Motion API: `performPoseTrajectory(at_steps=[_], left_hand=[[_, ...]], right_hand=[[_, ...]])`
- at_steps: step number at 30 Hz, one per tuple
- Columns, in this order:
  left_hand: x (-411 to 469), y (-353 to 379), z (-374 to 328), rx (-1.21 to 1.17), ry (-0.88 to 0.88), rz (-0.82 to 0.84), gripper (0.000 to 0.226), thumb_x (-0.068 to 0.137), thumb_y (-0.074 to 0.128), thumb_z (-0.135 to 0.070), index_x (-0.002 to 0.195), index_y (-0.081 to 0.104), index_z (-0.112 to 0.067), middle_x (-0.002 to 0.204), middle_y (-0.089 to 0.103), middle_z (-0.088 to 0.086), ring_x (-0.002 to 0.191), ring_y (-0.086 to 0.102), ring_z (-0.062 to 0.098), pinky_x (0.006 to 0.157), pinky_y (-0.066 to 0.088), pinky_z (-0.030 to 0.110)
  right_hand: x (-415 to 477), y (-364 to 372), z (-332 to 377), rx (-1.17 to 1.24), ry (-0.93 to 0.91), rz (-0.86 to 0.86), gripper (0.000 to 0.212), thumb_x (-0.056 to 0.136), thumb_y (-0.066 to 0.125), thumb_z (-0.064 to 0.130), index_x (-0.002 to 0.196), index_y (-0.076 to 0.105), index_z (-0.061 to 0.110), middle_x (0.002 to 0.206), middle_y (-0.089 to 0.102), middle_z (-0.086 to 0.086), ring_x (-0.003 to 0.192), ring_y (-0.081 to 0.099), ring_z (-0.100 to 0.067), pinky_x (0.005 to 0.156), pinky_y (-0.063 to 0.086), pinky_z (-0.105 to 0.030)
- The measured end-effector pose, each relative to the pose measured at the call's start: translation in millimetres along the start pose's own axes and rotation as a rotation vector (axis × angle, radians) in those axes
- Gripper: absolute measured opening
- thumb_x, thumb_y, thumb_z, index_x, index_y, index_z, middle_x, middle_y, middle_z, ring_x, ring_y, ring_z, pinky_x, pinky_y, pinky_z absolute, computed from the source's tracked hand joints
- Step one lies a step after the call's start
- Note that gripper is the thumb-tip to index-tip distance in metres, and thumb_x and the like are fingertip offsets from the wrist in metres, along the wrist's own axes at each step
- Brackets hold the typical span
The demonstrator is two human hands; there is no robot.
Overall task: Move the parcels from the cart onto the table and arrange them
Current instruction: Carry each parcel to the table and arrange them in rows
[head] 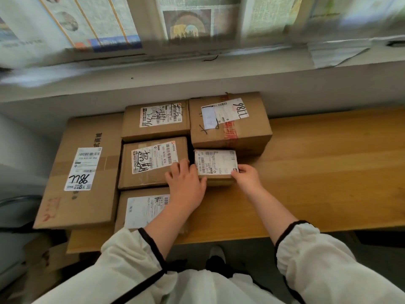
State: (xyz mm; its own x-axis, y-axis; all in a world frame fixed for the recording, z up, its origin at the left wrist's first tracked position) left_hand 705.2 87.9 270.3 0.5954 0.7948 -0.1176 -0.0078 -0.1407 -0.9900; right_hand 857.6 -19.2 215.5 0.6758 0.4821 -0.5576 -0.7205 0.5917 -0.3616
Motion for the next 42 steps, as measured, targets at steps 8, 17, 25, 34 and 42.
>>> performPoseTrajectory(at_steps=[8,17,25,34,42], left_hand=[[4.1,22.1,1.7,0.077,0.031,0.102,0.05,0.097,0.036,-0.044,0.137,0.039,-0.015,0.154,0.0,0.002,0.138,-0.001,0.035,0.109,0.006,0.062],[-0.8,16.6,0.5,0.001,0.065,0.067,0.06,0.096,0.041,-0.038,0.148,0.017,-0.024,0.158,0.001,0.007,0.141,-0.001,0.037,0.111,0.002,0.061],[-39.1,-53.7,112.0,-0.175,-0.042,-0.223,0.065,0.091,0.05,-0.033,0.149,0.022,-0.021,0.155,0.021,0.008,0.143,0.01,0.031,0.109,0.009,0.062],[-142.4,-75.9,374.9,-0.079,-0.633,-0.228,0.068,0.091,0.048,-0.039,0.15,0.016,-0.024,0.157,0.015,0.006,0.143,0.01,0.027,0.108,0.009,0.064],[-257.2,-53.4,550.0,-0.091,-0.912,-0.213,0.068,0.091,0.049,-0.04,0.149,0.018,-0.023,0.157,0.016,0.007,0.142,0.01,0.031,0.106,0.012,0.066]], right_hand=[[0.1,4.0,-1.2,-0.009,-0.021,-0.025,0.036,0.092,0.058,0.013,0.127,0.055,0.007,0.124,0.06,-0.011,0.109,0.057,-0.026,0.092,0.047,-0.033],[-15.0,4.1,9.0,-0.093,-0.085,-0.135,0.037,0.094,0.056,0.025,0.127,0.053,0.008,0.124,0.059,-0.01,0.11,0.056,-0.024,0.085,0.044,-0.029],[-108.9,114.3,138.4,-0.56,-0.974,-0.061,0.051,0.089,0.061,0.025,0.135,0.046,0.01,0.147,0.04,-0.008,0.141,0.026,-0.028,0.115,0.018,-0.037],[-202.3,334.8,186.8,-1.107,-1.249,0.213,0.068,0.093,0.047,0.041,0.15,0.016,0.019,0.16,0.006,-0.003,0.145,-0.011,-0.031,0.115,-0.001,-0.047],[-285.7,509.7,177.3,-1.21,-1.311,0.443,0.071,0.094,0.046,0.044,0.151,0.012,0.019,0.159,0.009,0.001,0.146,-0.009,-0.028,0.116,0.006,-0.047]])
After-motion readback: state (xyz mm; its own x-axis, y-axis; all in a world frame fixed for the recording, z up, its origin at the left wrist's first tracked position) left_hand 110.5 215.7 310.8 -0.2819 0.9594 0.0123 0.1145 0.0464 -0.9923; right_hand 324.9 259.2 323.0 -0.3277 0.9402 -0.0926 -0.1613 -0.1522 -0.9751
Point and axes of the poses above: each hand's wrist, its own x-axis towards the middle knuckle, its own y-axis out of the palm, z = x × y, the point moved 8 cm from there along x, towards the middle knuckle
